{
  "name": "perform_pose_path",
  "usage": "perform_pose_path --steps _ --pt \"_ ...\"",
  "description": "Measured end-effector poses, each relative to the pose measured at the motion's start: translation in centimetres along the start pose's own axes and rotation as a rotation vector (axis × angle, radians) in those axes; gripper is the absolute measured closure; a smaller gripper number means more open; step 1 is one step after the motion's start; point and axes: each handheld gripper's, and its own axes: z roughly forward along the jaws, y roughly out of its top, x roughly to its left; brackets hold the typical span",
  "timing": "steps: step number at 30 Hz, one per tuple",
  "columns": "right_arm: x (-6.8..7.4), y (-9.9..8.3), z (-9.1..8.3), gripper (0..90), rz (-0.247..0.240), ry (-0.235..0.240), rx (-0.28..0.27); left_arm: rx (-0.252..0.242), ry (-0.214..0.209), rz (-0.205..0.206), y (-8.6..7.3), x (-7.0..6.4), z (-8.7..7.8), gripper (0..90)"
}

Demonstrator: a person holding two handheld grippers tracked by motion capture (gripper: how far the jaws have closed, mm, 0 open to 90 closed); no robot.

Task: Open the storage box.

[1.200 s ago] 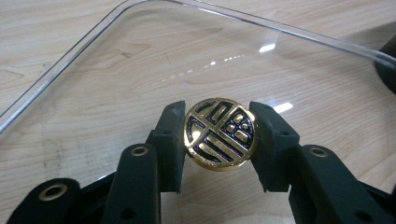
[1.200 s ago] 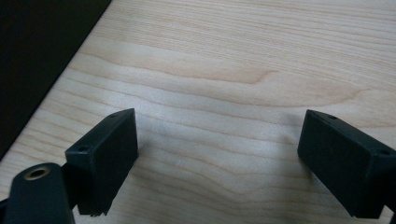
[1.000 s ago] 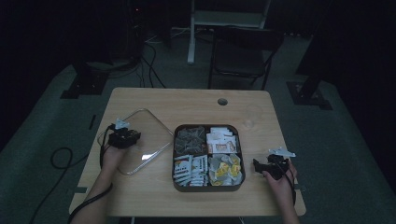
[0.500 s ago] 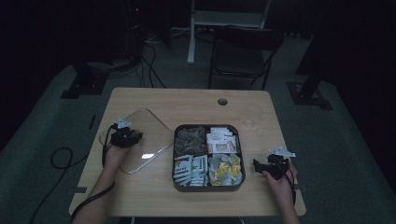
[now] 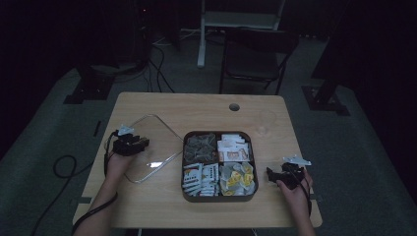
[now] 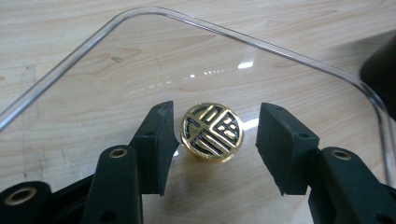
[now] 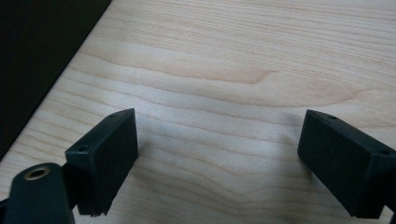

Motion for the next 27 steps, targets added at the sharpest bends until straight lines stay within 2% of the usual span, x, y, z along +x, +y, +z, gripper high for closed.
perform_pose_path --steps 3,6,8,9,15,16,18,24,27 --pt "0.0 0.0 0.0 11.7 0.000 0.000 0.000 0.003 -0.011 0.005 -0.1 -0.2 -0.3 38.3" --pt "0.0 0.0 0.0 11.7 0.000 0.000 0.000 0.003 0.005 -0.003 -0.3 -0.3 -0.6 26.6" --pt "0.0 0.0 0.0 11.7 0.000 0.000 0.000 -0.003 -0.003 -0.003 -0.4 -0.4 -0.8 24.0" --pt "0.0 0.0 0.0 11.7 0.000 0.000 0.000 -0.001 -0.001 0.005 -0.5 -0.5 -0.9 18.6" --pt "0.0 0.0 0.0 11.7 0.000 0.000 0.000 0.003 -0.013 0.028 -1.0 -1.2 -1.3 13.5" --pt "0.0 0.0 0.0 11.7 0.000 0.000 0.000 0.010 -0.006 0.026 -1.1 -1.3 -1.3 7.5" --pt "0.0 0.0 0.0 11.7 0.000 0.000 0.000 0.016 -0.013 0.035 -1.3 -1.6 -1.3 1.3" --pt "0.0 0.0 0.0 11.7 0.000 0.000 0.000 0.036 -0.043 0.063 -1.9 -2.2 -1.5 1.2" --pt "0.0 0.0 0.0 11.7 0.000 0.000 0.000 0.031 -0.030 0.087 -2.3 -2.7 -1.7 0.1"
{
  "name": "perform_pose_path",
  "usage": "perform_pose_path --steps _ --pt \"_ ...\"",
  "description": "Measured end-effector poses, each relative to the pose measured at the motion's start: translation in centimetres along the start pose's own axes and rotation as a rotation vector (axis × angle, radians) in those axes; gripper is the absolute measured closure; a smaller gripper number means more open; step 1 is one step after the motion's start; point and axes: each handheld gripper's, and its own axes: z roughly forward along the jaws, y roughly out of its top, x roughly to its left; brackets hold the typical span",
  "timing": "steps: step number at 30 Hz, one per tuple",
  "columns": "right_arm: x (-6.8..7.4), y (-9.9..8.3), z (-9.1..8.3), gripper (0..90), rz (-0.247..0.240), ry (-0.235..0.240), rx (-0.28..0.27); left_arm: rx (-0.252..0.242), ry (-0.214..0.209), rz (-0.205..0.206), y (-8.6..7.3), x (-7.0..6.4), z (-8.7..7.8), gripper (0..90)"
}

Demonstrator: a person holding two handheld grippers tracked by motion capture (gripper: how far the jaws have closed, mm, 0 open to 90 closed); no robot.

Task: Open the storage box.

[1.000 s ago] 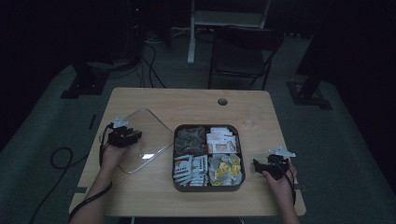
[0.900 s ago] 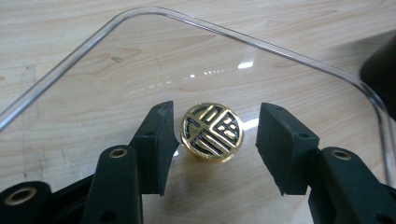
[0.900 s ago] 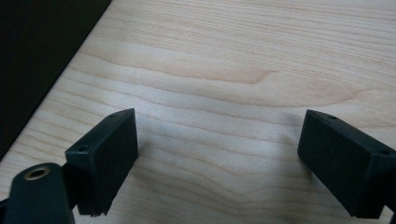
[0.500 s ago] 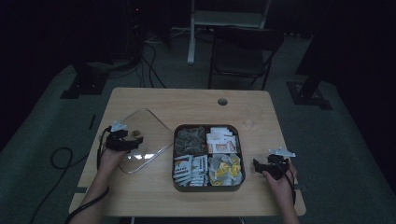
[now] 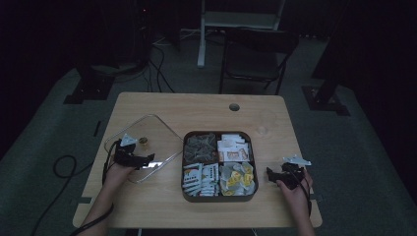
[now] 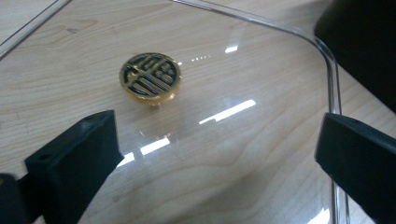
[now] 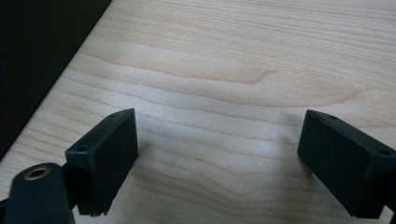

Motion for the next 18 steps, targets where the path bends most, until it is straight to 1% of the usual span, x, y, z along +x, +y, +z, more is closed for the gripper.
perform_pose_path --steps 3,6,10,13,18 --pt "0.0 0.0 0.0 11.7 0.000 0.000 0.000 -0.010 -0.024 0.000 -0.3 -0.3 -0.2 0.2" --pt "0.0 0.0 0.0 11.7 0.000 0.000 0.000 -0.007 -0.041 0.021 -0.6 -0.7 -0.5 0.2" --pt "0.0 0.0 0.0 11.7 0.000 0.000 0.000 -0.005 -0.085 0.035 -1.1 -1.4 -0.8 0.3" --pt "0.0 0.0 0.0 11.7 0.000 0.000 0.000 -0.006 -0.131 0.040 -1.5 -1.9 -0.9 0.2" --pt "0.0 0.0 0.0 11.7 0.000 0.000 0.000 -0.013 -0.162 0.072 -2.0 -2.9 -1.3 0.2"
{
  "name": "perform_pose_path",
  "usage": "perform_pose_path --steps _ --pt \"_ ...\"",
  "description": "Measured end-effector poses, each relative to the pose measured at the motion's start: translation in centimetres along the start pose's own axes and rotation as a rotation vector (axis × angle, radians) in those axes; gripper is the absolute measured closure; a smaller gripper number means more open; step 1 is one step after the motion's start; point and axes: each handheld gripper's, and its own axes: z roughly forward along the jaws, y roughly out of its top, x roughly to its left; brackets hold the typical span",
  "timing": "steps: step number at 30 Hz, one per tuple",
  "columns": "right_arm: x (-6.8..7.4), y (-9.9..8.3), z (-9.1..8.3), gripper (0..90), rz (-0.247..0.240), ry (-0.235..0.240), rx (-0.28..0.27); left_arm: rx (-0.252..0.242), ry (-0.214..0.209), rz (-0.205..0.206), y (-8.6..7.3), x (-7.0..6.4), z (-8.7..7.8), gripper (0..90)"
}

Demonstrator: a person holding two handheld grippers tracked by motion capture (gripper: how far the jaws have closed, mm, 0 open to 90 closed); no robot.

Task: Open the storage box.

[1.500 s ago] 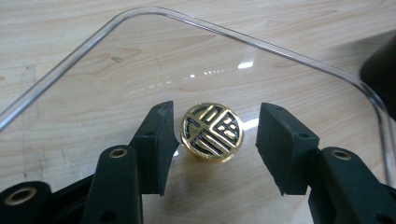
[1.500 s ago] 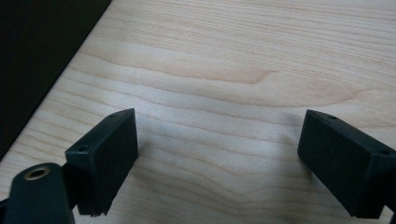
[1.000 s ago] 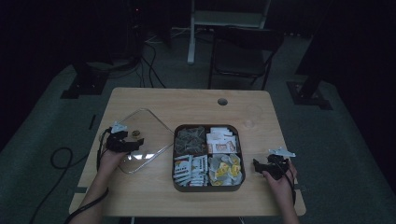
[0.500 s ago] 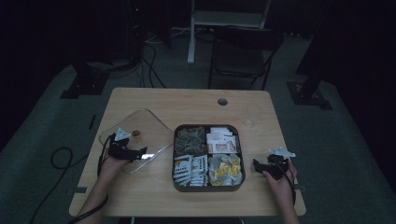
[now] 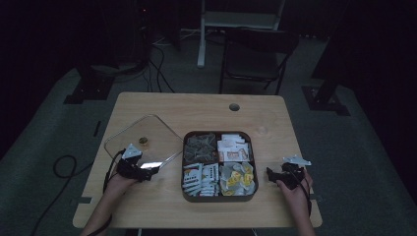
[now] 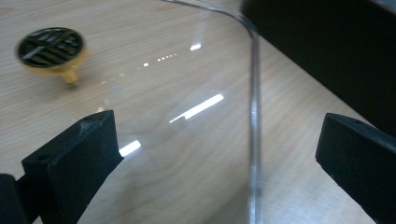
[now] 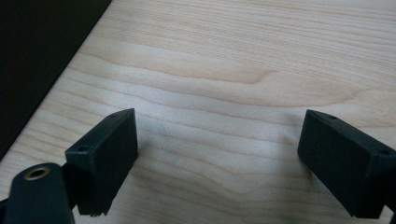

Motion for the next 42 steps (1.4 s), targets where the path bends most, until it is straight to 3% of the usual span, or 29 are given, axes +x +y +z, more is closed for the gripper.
perform_pose_path --steps 17,24,35,42 --pt "0.0 0.0 0.0 11.7 0.000 0.000 0.000 0.048 -0.120 0.110 -1.0 -4.1 0.6 0.2" --pt "0.0 0.0 0.0 11.7 0.000 0.000 0.000 0.088 -0.169 0.179 -1.4 -6.0 0.8 0.2" --pt "0.0 0.0 0.0 11.8 -0.032 0.033 0.001 0.145 -0.161 0.251 -1.8 -7.3 1.1 0.2" --pt "0.0 0.0 0.0 11.7 -0.034 0.037 0.001 0.146 -0.142 0.292 -2.1 -7.8 1.1 0.3"
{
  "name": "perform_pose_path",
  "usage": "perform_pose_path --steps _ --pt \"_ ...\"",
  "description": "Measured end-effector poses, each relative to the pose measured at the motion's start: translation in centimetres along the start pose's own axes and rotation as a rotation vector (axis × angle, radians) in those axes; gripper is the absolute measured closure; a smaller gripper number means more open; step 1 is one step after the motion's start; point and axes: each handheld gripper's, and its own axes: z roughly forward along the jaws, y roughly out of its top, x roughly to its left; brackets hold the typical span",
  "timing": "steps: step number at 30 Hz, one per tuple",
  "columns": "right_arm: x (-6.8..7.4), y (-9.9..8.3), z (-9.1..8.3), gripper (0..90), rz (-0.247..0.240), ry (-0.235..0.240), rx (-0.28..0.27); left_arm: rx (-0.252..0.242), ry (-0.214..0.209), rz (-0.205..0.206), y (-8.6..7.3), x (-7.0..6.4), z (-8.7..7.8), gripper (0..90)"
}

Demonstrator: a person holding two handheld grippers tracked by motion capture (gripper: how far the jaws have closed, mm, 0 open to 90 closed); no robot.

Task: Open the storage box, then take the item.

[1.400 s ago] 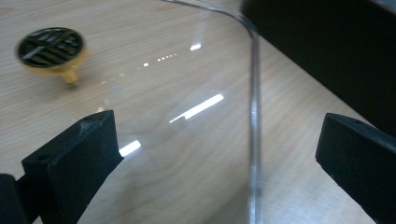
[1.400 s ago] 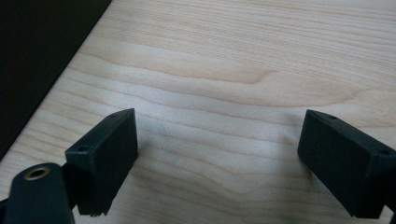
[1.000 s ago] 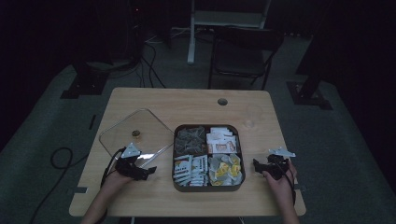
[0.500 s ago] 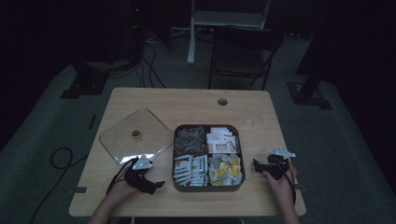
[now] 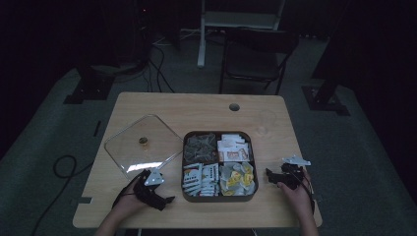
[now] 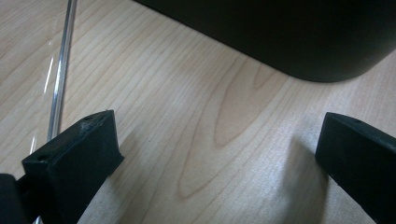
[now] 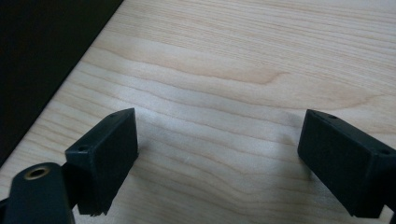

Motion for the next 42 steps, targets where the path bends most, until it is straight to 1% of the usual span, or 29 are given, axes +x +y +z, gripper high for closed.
perform_pose_path --steps 6,10,14,20,26,28,31,33,35,37,39,42 --pt "0.1 0.0 0.0 11.6 0.009 -0.009 0.000 0.002 0.010 -0.011 0.0 -0.2 0.0 0.3" --pt "0.1 0.1 0.1 11.6 0.003 -0.006 -0.001 0.001 0.026 -0.030 0.0 -0.5 0.0 0.3" --pt "0.1 0.1 0.2 11.6 0.003 -0.006 -0.001 0.001 0.035 -0.039 0.0 -0.6 0.0 0.3" --pt "0.2 0.3 0.4 11.6 -0.009 0.006 -0.002 0.000 0.035 -0.040 0.0 -0.6 0.0 0.3" --pt "0.2 0.4 0.4 12.6 -0.011 0.008 -0.002 0.000 0.036 -0.041 0.0 -0.6 0.0 0.3" --pt "0.3 0.3 0.3 14.6 -0.017 0.015 -0.007 0.000 0.037 -0.042 0.0 -0.6 0.0 0.3" --pt "0.3 0.2 0.1 14.6 -0.025 0.028 -0.009 -0.001 0.037 -0.042 0.0 -0.6 0.0 0.2" --pt "0.2 0.1 0.0 14.5 -0.022 0.034 -0.012 -0.001 0.037 -0.042 0.0 -0.6 0.0 0.2" --pt "0.1 0.0 -0.1 14.5 -0.020 0.051 -0.015 -0.001 0.037 -0.042 0.0 -0.6 0.0 0.3" --pt "0.1 0.0 -0.3 14.5 -0.024 0.046 -0.010 0.000 0.037 -0.042 0.0 -0.6 0.0 0.3" --pt "0.1 0.1 -0.6 14.5 -0.016 0.058 -0.018 0.000 0.037 -0.042 0.0 -0.6 0.0 0.3" --pt "0.3 0.4 -1.3 14.6 0.000 0.076 -0.043 -0.001 0.037 -0.042 0.0 -0.6 0.0 0.3"
